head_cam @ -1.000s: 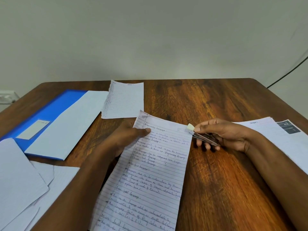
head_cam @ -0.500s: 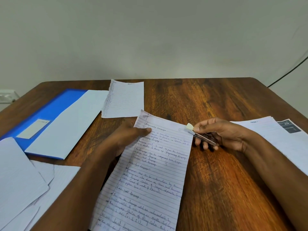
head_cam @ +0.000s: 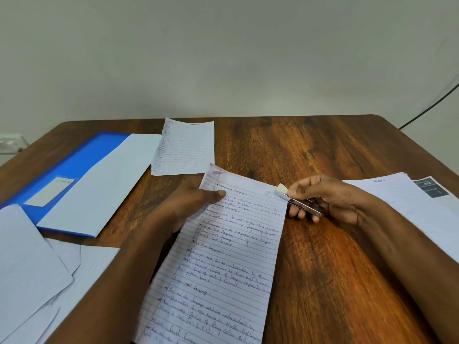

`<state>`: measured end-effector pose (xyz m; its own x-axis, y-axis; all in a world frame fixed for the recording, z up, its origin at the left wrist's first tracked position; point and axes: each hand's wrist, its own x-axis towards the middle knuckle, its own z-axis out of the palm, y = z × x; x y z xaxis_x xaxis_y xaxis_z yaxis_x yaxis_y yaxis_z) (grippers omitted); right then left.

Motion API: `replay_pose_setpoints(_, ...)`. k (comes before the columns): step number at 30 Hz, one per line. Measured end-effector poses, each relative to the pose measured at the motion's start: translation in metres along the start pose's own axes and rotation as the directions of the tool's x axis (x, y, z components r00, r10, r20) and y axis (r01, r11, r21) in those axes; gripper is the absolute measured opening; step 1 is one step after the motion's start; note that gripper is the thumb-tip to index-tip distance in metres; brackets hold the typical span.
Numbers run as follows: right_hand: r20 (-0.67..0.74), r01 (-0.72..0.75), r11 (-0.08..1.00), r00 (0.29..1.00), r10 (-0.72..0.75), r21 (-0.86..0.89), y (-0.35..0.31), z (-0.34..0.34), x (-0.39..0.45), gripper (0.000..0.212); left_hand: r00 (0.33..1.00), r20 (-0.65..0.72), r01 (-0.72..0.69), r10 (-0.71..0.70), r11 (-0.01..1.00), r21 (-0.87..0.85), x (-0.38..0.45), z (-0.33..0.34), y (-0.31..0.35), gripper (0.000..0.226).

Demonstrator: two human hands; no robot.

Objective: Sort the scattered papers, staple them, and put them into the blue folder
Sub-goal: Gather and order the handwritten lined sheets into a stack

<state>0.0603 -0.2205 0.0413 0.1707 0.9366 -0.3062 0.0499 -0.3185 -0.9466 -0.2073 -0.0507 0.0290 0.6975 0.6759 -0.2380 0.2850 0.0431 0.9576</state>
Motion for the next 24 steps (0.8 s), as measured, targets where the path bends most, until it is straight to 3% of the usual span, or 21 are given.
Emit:
replay_pose_setpoints(12,-0.135,0.002,1.000,0.991,-0.003,-0.011,0.006,0.004,0.008,0.027,1.000,-0.010,0.014,-0.014,1.000,0.009,-0.001,0.001,0.002,0.019)
replay_pose_setpoints(16,-0.187,-0.016,1.000,0.982,0.011,-0.024,0.007,0.006,0.011,0.016,1.000,-0.021,0.014,-0.014,1.000,0.010,-0.001,0.000,0.002,0.017)
replay_pose_setpoints(24,-0.195,-0.031,0.999,0.980,0.025,-0.032,0.006,0.008,0.011,0.019,1.000,-0.018,0.016,-0.015,1.000,0.009,0.000,-0.002,0.000,0.021)
